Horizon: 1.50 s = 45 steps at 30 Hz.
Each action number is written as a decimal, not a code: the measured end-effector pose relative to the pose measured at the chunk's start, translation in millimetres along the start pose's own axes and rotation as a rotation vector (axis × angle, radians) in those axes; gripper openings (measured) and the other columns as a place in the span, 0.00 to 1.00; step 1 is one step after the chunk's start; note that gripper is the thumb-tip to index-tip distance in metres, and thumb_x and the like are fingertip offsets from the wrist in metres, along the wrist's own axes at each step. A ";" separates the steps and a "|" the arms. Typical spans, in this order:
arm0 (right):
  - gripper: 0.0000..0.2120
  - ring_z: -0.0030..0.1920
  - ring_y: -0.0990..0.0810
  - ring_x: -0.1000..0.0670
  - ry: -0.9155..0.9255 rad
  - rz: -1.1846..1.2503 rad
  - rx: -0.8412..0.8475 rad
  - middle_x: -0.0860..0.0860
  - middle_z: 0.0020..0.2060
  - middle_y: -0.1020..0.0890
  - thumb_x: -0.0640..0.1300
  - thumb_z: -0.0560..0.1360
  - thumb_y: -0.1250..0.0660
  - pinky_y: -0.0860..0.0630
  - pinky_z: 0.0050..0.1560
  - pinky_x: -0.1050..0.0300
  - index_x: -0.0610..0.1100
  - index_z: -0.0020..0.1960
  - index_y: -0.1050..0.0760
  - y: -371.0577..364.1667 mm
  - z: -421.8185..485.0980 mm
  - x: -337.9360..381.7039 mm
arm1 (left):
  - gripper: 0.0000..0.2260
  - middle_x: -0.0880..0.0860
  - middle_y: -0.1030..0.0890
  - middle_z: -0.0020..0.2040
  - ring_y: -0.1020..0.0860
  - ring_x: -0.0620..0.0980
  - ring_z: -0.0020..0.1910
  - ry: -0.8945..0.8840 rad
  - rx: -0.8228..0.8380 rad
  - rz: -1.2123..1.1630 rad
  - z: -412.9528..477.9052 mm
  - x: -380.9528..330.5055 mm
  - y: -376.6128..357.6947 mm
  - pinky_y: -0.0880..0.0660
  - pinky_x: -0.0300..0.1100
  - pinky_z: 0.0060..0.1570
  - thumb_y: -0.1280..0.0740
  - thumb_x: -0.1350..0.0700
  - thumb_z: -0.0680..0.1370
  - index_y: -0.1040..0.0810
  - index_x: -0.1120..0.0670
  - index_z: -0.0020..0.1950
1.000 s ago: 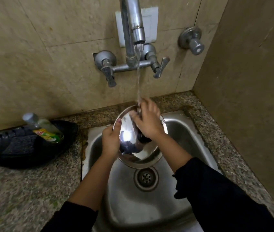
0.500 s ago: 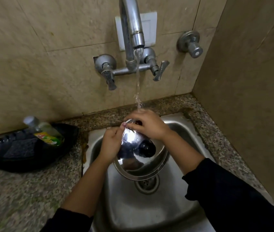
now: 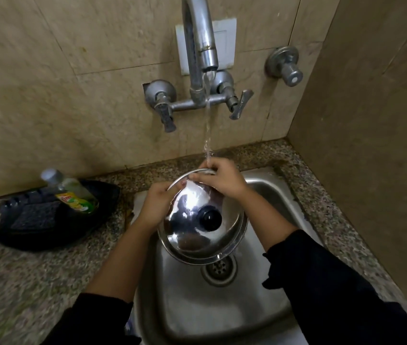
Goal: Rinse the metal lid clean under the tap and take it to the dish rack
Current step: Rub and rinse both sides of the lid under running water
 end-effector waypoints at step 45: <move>0.12 0.51 0.17 0.47 -0.409 0.891 -0.481 0.47 0.48 0.16 0.54 0.78 0.38 0.21 0.54 0.50 0.47 0.48 0.20 -25.5 -61.1 -41.6 | 0.19 0.51 0.21 0.58 0.21 0.48 0.56 0.285 -0.430 -0.764 -23.4 47.4 -2.1 0.21 0.44 0.53 0.39 0.44 0.79 0.26 0.54 0.64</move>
Point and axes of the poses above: each hand's wrist, its own z-axis towards the middle knuckle, its own y-axis out of the back of the hand, x = y × z, the point moved 4 cm from there along z, towards the middle knuckle
